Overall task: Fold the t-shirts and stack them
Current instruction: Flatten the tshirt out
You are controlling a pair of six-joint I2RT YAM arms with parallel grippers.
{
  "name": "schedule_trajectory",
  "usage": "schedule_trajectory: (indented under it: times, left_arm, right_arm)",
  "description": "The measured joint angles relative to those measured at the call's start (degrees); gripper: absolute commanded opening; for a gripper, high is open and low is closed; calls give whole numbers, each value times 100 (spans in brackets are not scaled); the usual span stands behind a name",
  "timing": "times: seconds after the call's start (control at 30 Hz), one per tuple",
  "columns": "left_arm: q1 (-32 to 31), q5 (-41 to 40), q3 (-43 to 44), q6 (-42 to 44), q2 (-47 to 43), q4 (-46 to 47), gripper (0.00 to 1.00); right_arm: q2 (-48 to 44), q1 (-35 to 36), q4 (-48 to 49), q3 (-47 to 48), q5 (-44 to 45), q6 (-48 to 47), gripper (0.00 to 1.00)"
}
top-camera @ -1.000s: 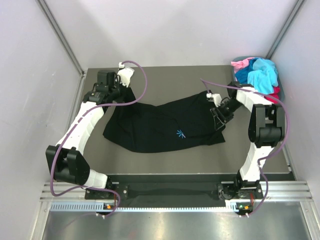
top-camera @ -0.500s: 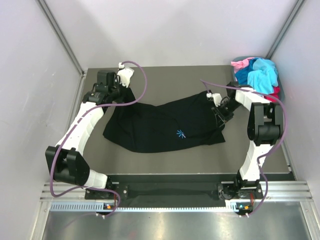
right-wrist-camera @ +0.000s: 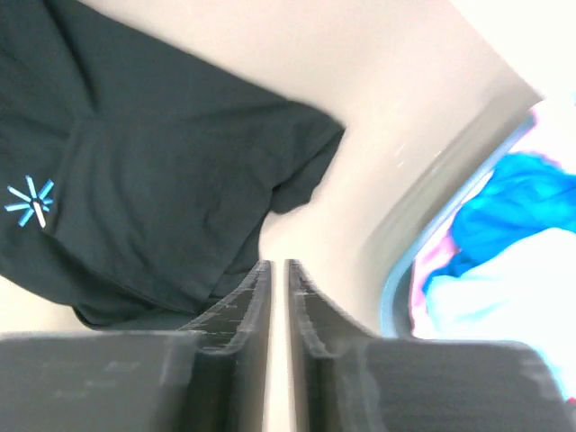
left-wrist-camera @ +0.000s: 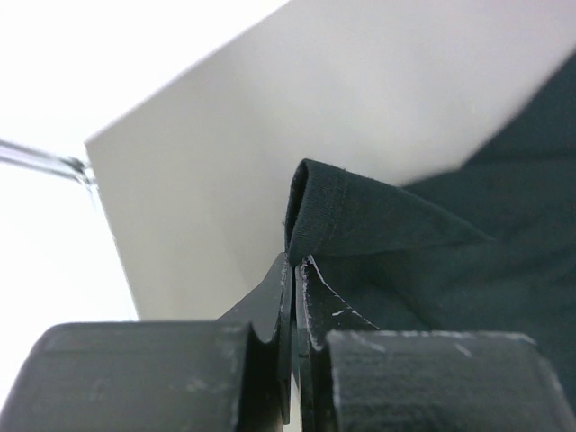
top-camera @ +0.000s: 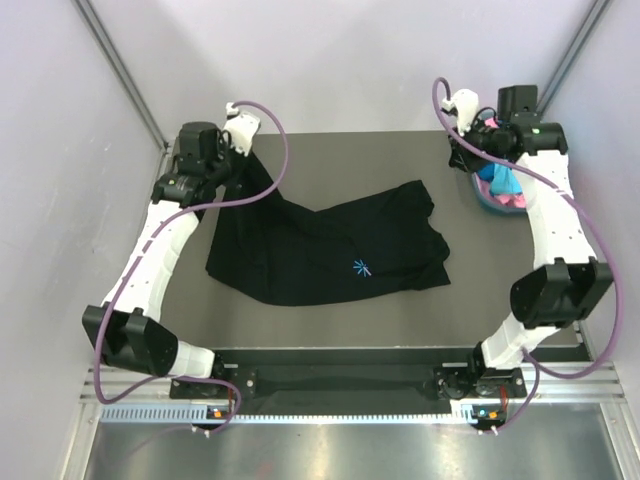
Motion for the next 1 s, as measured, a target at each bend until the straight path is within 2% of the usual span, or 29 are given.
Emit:
schedule_trajectory:
  times: [0.1, 0.23, 0.43, 1.0]
  left_arm:
    - [0, 17, 157, 4, -52, 90, 0]
    - [0, 181, 74, -55, -151, 66, 0]
    - [0, 306, -129, -125, -164, 20, 0]
    - [0, 380, -407, -192, -160, 28, 0]
  right_arm:
    - [-201, 0, -2, 17, -107, 42, 32]
    - [343, 0, -592, -341, -254, -168, 28]
    - [1189, -2, -1056, -1679, 22, -503, 24]
    - [1189, -4, -730, -2949, 551, -562, 22]
